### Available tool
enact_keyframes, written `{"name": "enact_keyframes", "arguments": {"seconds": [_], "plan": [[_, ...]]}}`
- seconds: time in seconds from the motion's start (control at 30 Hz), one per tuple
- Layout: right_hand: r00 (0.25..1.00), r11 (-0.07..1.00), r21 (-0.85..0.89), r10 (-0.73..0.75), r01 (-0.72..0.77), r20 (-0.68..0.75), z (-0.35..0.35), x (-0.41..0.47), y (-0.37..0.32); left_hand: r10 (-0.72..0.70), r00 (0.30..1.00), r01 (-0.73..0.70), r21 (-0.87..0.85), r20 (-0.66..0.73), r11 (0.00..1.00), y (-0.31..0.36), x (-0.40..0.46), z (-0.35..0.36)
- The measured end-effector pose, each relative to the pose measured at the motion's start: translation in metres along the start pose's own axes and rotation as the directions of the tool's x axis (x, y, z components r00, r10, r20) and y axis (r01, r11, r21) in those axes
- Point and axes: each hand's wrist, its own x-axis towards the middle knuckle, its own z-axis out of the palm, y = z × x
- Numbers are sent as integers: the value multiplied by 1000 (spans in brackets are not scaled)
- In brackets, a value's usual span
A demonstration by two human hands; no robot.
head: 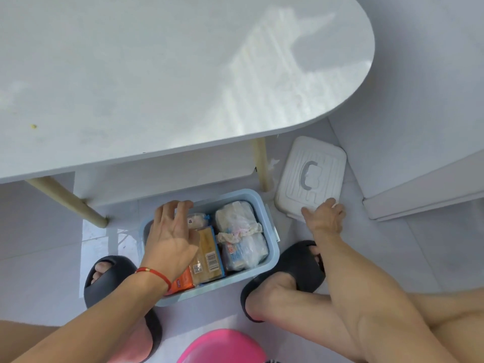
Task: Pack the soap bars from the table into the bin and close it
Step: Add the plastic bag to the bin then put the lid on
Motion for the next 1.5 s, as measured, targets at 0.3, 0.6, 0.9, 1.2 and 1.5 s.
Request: {"name": "enact_keyframes", "arguments": {"seconds": [0.3, 0.6, 0.9, 1.2, 1.5], "plan": [[944, 957, -21, 289, -290, 161, -3, 37, -28, 142, 983, -157, 127, 119, 980, 25, 7, 14], [937, 798, 498, 242, -339, 250, -7, 35, -3, 136, 980, -146, 61, 143, 987, 48, 25, 22], [920, -28, 929, 129, -369, 369, -83, -48, -19, 133, 968, -72, -274, 211, 959, 86, 10, -8], [845, -35, 852, -160, -522, 511, -62, -233, -37, -216, 846, 521, -841, 488, 142, 97, -3, -13], [958, 939, 189, -282, 288, -58, -70, -220, -36, -441, 809, 532, -803, 388, 268, -39, -7, -35]]}}
